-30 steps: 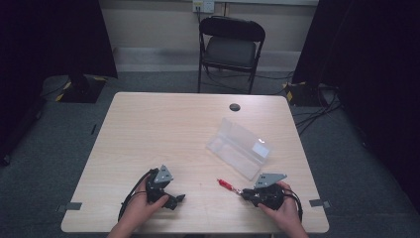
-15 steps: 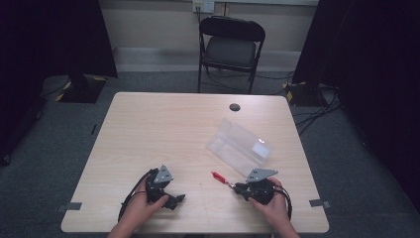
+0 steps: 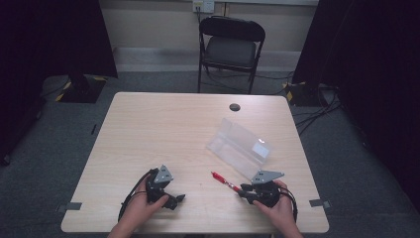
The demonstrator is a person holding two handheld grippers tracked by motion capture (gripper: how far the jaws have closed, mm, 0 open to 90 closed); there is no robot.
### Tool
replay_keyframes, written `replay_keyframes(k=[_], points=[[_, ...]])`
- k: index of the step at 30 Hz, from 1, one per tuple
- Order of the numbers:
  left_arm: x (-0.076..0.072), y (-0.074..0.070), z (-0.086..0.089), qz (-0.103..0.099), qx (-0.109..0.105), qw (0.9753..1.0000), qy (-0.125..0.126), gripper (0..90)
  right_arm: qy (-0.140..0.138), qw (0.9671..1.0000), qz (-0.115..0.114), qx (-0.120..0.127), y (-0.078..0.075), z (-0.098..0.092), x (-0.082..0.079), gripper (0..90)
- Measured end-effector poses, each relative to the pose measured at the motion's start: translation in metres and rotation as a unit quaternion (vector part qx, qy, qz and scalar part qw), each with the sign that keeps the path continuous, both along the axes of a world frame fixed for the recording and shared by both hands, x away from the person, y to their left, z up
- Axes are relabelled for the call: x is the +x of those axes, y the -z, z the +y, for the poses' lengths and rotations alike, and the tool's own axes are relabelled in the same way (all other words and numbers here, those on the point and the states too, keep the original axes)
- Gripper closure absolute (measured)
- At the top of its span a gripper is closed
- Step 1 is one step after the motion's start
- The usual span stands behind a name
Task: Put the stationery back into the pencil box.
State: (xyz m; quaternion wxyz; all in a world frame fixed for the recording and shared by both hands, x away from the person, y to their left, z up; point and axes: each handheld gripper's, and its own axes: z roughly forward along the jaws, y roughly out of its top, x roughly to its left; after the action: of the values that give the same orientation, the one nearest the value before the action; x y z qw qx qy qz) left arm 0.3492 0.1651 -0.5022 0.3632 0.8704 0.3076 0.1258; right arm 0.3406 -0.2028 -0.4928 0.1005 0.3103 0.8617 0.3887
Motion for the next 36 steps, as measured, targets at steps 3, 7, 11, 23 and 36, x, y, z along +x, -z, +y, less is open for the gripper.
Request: replay_keyframes(k=[3,7,11,23,36], points=[[0.0,0.0,0.0,0.0,0.001,1.0,0.0,0.0,0.004,1.0,-0.004,-0.007,0.0,0.001,-0.001,71.6],[0.0,0.0,0.0,-0.001,-0.002,1.0,0.0,0.0,0.017,0.9997,-0.009,-0.016,-0.001,0.004,-0.003,73.0],[0.0,0.0,0.0,-0.001,-0.002,1.0,0.0,0.0,0.041,0.9987,-0.009,-0.03,-0.002,0.01,-0.006,72.8],[0.0,0.0,0.0,-0.001,-0.002,1.0,0.0,0.0,0.053,0.998,0.004,-0.034,-0.005,0.015,-0.007,80.6],[0.0,0.0,0.0,0.0,0.001,1.0,0.0,0.0,0.065,0.9976,0.009,-0.024,-0.004,0.015,-0.007,81.2]])
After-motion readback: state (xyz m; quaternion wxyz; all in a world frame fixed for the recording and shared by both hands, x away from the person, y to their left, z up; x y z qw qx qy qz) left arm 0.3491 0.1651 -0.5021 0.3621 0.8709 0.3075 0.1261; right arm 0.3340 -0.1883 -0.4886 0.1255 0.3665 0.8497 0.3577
